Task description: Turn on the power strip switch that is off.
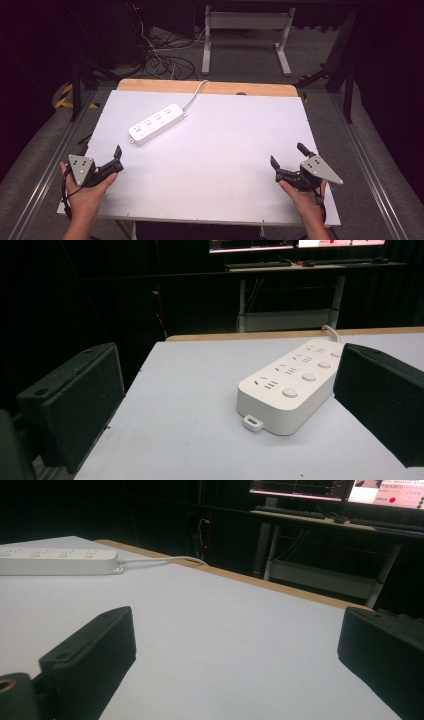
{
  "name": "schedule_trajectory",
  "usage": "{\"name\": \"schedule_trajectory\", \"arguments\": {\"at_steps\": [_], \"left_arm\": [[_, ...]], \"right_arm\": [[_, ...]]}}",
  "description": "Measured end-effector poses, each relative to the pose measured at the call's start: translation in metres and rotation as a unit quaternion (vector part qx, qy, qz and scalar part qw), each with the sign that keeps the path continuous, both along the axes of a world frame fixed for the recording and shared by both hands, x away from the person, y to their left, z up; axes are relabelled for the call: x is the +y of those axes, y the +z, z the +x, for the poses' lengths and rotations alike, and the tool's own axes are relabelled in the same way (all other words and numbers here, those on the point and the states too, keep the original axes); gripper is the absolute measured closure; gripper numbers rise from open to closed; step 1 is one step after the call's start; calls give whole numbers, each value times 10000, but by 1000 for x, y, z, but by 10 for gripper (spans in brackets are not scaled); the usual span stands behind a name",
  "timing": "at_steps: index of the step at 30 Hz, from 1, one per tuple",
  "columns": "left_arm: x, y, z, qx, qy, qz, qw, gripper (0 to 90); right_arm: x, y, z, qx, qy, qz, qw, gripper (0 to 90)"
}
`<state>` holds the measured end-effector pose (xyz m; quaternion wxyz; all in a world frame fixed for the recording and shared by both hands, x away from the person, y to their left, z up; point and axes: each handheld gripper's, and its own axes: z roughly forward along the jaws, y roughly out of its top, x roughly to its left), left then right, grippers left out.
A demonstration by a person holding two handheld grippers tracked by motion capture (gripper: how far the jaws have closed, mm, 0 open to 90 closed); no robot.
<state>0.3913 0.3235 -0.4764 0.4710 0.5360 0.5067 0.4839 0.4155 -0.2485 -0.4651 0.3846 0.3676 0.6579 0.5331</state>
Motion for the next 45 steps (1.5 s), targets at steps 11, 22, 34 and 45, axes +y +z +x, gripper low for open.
{"name": "schedule_trajectory", "arguments": {"at_steps": [11,22,34,45], "left_arm": [[1,1,1,-20,8,-64,10000,2],[1,2,1,-62,79,8,9999,5],[1,5,2,-157,79,-68,9998,114],[9,10,5,461,-881,-954,9905,687]], "right_arm": [[0,-1,-1,7,5,-22,10000,27],[0,0,-2,5,17,-34,10000,32],[-1,-1,-4,16,12,-46,10000,41],[-6,0,-8,10,-70,13,10000,45]]}}
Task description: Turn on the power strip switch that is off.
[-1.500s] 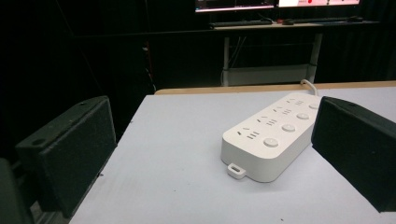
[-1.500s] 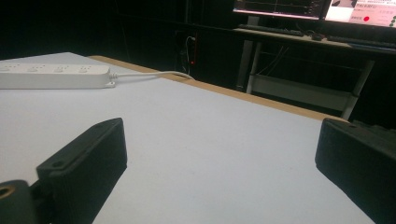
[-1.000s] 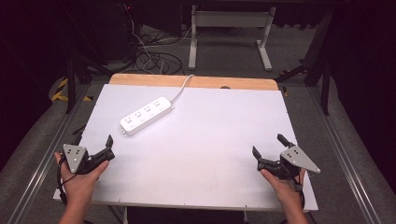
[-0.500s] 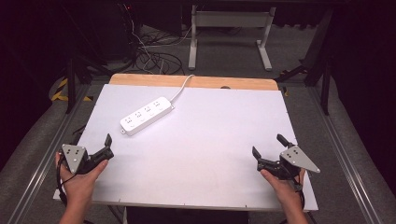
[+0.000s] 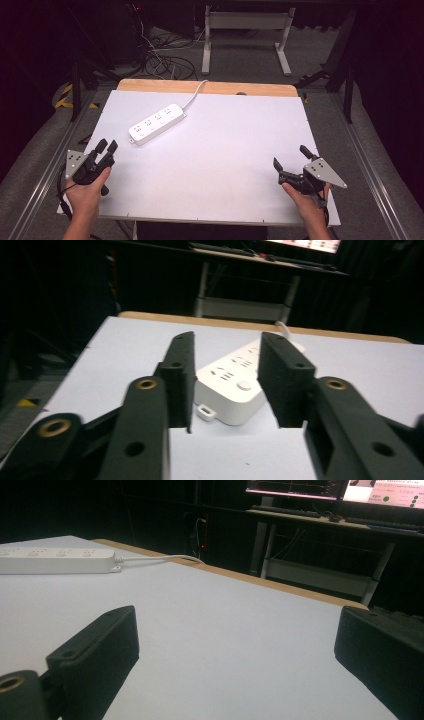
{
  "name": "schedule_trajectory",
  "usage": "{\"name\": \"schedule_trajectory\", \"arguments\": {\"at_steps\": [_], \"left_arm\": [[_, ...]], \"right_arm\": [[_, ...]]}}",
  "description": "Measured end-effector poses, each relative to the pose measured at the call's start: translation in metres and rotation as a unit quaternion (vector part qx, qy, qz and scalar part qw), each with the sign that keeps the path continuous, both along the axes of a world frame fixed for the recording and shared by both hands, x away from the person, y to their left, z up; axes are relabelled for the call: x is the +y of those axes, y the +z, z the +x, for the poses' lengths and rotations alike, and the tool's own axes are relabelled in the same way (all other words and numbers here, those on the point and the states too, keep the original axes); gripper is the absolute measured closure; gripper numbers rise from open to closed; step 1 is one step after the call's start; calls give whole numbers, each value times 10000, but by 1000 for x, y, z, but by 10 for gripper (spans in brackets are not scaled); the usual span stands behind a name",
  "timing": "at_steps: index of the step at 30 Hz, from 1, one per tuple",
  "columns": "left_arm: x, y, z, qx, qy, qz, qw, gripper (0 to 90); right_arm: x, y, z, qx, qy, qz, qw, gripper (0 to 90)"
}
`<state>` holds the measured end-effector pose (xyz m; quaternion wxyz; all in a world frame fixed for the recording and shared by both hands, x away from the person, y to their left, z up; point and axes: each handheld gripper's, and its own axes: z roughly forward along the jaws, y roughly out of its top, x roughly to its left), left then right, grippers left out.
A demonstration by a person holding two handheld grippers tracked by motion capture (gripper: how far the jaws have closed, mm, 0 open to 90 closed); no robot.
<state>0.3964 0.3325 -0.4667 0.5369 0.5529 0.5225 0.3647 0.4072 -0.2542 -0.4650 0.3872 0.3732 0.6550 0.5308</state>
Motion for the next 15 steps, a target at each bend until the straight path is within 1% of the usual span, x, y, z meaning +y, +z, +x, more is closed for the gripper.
{"name": "schedule_trajectory", "arguments": {"at_steps": [1,2,3,4,5,7,8,9,10,11,13,15], "left_arm": [[1,1,0,2,-88,-90,9999,687],[2,2,0,-12,-185,-133,9997,753],[2,2,0,-40,-238,-152,9996,773],[2,3,0,-36,-265,-138,9995,773],[2,3,0,-42,-287,-126,9995,821],[1,5,0,-82,-322,-99,9994,871],[1,6,0,-70,-302,-38,9995,897],[0,8,-1,-17,-237,32,9997,898],[0,11,-1,52,-205,170,9996,900],[1,14,-1,60,-155,245,9996,900],[1,18,1,-7,-81,187,9998,900],[1,21,4,-39,-25,241,9997,900]], "right_arm": [[0,0,0,0,0,0,10000,45],[0,0,0,-2,0,2,10000,45],[0,0,0,1,15,38,10000,45],[0,0,0,1,15,38,10000,45],[-1,0,0,-1,12,51,10000,45],[-1,0,0,21,19,68,10000,49],[0,0,0,35,38,80,10000,52],[0,0,0,46,53,98,9999,54],[0,0,0,62,67,121,9999,53],[0,0,0,68,77,131,9999,54],[1,0,-1,70,84,140,9998,55],[1,1,-2,70,95,151,9998,56]]}}
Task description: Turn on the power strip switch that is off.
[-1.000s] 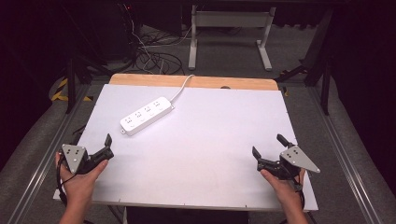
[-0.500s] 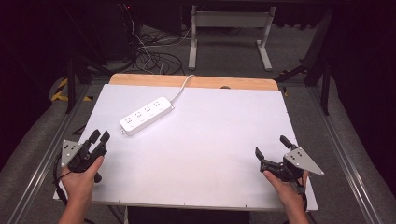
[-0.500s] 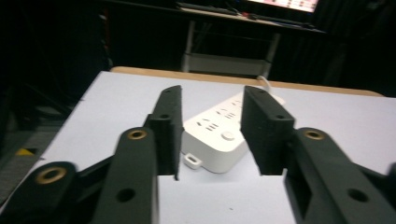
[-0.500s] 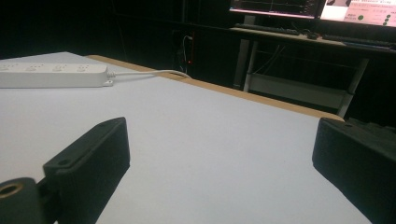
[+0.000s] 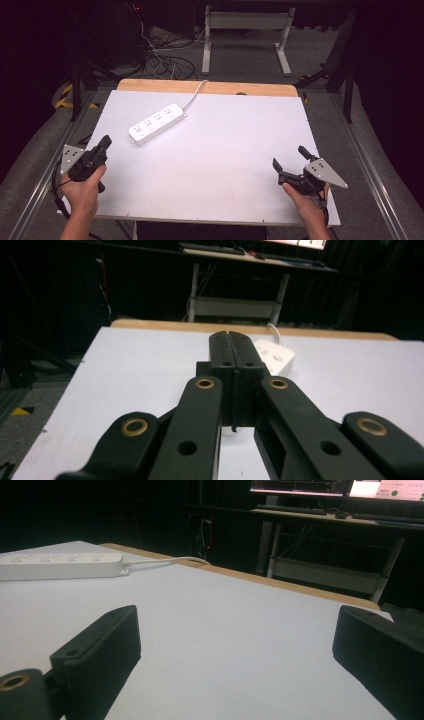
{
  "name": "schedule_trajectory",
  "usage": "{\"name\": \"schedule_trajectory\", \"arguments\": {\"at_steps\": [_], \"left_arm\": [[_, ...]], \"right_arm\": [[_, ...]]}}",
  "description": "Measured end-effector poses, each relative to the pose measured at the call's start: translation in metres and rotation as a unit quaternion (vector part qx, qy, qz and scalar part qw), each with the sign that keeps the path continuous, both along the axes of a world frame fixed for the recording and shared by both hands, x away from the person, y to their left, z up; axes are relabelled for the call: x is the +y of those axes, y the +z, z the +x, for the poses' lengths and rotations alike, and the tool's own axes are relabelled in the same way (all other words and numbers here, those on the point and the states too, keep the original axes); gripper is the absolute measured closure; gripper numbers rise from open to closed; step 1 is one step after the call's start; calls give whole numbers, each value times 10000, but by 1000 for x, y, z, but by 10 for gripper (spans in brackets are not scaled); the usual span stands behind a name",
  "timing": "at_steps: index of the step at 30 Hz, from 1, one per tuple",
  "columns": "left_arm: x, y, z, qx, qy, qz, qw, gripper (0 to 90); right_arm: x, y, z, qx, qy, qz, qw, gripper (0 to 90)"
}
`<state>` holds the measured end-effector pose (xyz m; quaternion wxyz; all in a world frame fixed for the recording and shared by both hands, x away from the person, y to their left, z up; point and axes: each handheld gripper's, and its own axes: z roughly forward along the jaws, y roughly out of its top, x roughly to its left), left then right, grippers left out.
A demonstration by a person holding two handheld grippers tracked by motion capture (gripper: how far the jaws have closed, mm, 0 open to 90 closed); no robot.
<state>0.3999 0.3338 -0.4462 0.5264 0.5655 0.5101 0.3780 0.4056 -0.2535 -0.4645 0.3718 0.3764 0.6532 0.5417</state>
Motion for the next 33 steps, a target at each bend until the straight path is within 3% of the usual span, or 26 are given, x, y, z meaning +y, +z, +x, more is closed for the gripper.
{"name": "schedule_trajectory", "arguments": {"at_steps": [7,13,18,22,26,31,33], "left_arm": [[-2,7,8,-3,242,293,9993,900],[-4,16,21,107,212,514,9984,900],[-12,36,33,162,19,805,9966,900],[-20,53,44,205,-106,1066,9940,900],[-30,67,58,400,-251,1242,9911,900],[-48,75,76,716,-540,1557,9837,900],[-56,76,84,801,-644,1568,9823,900]], "right_arm": [[-2,0,0,26,-28,56,10000,60],[-3,-2,1,117,-46,37,9999,66],[-3,-3,2,217,-57,2,9997,78],[-3,-4,2,294,-48,39,9995,78],[-3,-4,2,310,-46,110,9994,77],[-4,-5,2,358,-37,163,9992,77],[-4,-4,1,373,-50,177,9991,77]]}}
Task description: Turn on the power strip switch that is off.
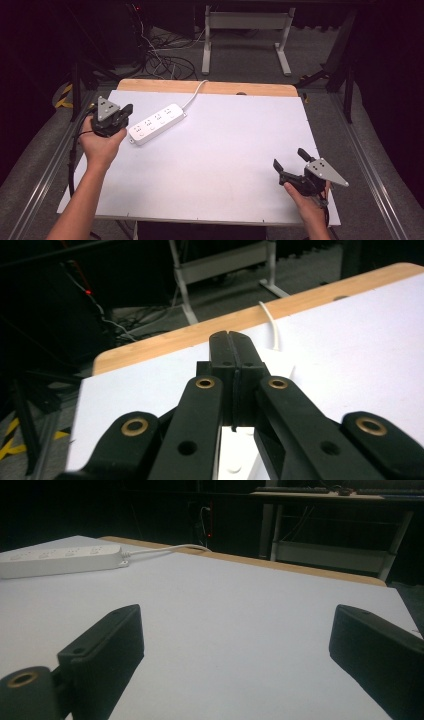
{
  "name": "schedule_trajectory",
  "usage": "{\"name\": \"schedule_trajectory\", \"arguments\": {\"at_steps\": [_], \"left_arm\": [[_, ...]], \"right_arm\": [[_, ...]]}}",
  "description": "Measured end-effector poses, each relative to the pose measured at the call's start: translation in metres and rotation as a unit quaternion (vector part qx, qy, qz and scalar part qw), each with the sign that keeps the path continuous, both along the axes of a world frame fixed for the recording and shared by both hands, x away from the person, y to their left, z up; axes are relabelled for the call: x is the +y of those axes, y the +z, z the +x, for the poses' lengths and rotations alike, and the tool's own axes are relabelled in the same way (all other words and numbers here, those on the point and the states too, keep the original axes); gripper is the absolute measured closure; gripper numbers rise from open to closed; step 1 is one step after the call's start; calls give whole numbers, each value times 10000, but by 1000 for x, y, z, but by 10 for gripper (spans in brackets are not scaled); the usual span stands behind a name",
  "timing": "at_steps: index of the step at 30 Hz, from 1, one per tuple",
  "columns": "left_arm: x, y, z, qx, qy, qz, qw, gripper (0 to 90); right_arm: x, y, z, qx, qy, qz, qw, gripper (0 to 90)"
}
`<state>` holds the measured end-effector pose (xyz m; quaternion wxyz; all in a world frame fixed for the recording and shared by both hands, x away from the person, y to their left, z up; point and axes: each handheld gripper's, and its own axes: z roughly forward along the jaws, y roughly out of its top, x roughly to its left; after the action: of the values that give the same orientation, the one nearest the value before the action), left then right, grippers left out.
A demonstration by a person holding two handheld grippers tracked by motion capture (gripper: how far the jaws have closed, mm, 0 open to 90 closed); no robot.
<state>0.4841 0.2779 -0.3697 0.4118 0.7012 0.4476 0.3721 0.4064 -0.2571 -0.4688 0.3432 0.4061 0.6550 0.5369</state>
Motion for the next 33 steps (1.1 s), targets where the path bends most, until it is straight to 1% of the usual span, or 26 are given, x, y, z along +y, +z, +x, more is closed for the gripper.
{"name": "schedule_trajectory", "arguments": {"at_steps": [1,2,5,6,8,11,12,13,15,18,20,22,23,26,28,31,33], "left_arm": [[-8,1,8,101,-76,103,9999,900],[-8,1,8,101,-76,103,9999,900],[-21,0,21,289,-180,155,9993,900],[-24,-1,23,309,-194,177,9992,900],[-31,-1,31,410,-271,215,9986,900],[-43,-4,43,484,-322,307,9978,900],[-51,-9,52,616,-375,434,9965,900],[-51,-9,52,616,-375,434,9965,900],[-59,-13,61,709,-415,523,9952,900],[-70,-18,75,889,-469,590,9932,900],[-74,-22,83,1103,-474,474,9916,900],[-77,-26,92,1335,-495,422,9889,900],[-79,-29,96,1414,-492,420,9878,900],[-84,-37,103,1502,-394,455,9868,900],[-86,-43,106,1647,-325,506,9845,900],[-88,-51,111,1833,-259,524,9813,900],[-87,-55,115,1882,-256,471,9807,900]], "right_arm": [[0,0,0,-15,-10,-11,10000,77],[-1,0,0,-30,-14,-14,10000,75],[-2,1,-2,-29,-25,12,10000,68],[-2,1,-2,-37,-28,3,10000,66],[-3,1,-2,-32,-56,10,10000,62],[-4,0,-2,-27,-47,-18,10000,60],[-4,0,-2,-21,-42,-44,10000,57],[-3,1,-3,-23,-48,-33,10000,57],[-3,1,-3,-34,-21,-26,10000,56],[-3,1,-3,-26,3,-37,10000,56],[-2,1,-2,-25,32,-55,10000,51],[-1,1,-2,-19,46,-46,10000,50],[0,2,-2,-33,74,-57,10000,45],[1,3,-2,-66,136,-58,9999,44],[1,3,-2,-62,123,-55,9999,44],[2,3,-2,-68,137,-48,9999,44],[3,4,-2,-74,155,-26,9998,44]]}}
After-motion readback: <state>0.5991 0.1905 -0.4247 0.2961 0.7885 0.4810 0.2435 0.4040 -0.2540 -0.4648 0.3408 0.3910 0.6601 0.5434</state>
